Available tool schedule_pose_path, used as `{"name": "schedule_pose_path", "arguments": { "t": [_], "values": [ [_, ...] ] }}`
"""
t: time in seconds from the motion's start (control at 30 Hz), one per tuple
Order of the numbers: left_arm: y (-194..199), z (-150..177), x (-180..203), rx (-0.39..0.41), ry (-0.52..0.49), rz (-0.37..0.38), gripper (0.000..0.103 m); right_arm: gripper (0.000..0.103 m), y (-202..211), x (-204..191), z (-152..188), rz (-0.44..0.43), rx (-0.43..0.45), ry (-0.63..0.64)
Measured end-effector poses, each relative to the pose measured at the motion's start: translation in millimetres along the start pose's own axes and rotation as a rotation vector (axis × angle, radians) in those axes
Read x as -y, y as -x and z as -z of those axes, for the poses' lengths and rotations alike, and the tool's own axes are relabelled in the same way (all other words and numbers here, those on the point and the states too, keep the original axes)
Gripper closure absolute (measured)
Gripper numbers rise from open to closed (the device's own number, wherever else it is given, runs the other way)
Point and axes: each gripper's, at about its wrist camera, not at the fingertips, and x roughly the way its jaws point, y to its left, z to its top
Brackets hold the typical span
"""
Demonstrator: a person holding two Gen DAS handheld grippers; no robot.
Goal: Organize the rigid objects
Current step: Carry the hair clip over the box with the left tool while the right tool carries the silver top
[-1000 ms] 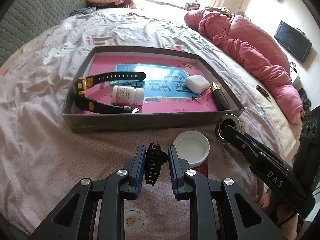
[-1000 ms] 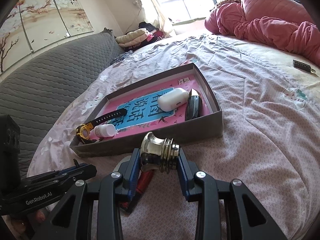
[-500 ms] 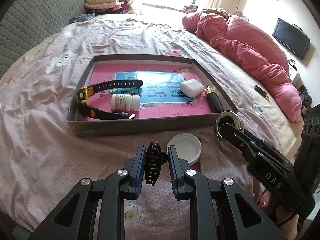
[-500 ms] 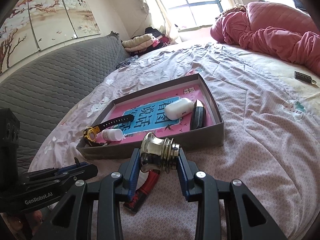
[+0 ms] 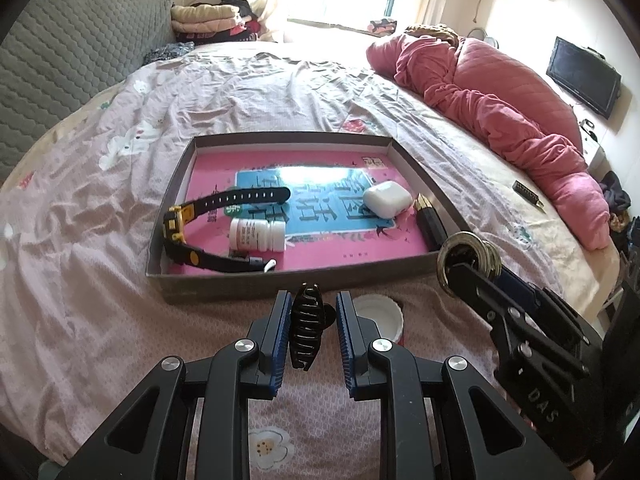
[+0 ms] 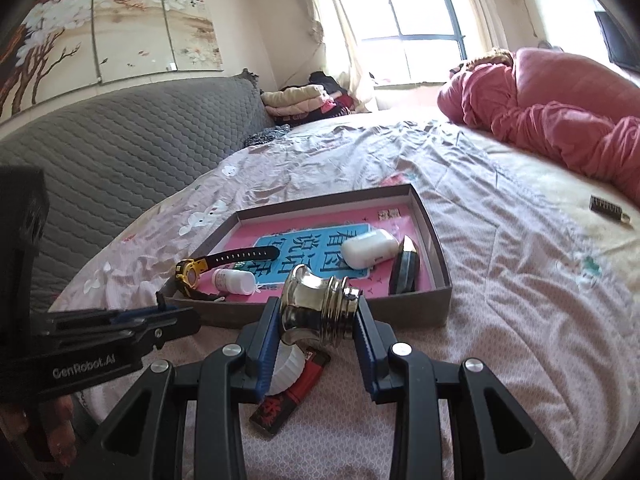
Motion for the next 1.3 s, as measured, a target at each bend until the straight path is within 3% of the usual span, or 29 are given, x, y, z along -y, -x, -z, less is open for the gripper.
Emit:
{"name": "schedule_pose_path", "arguments": {
  "t": [1.3],
  "values": [
    [-63.0, -52.9, 9.1, -0.027, -0.023, -0.014, 0.080, 0.068, -55.1, 28.9, -25.8, 0.030, 0.012, -0.029]
  ]
}}
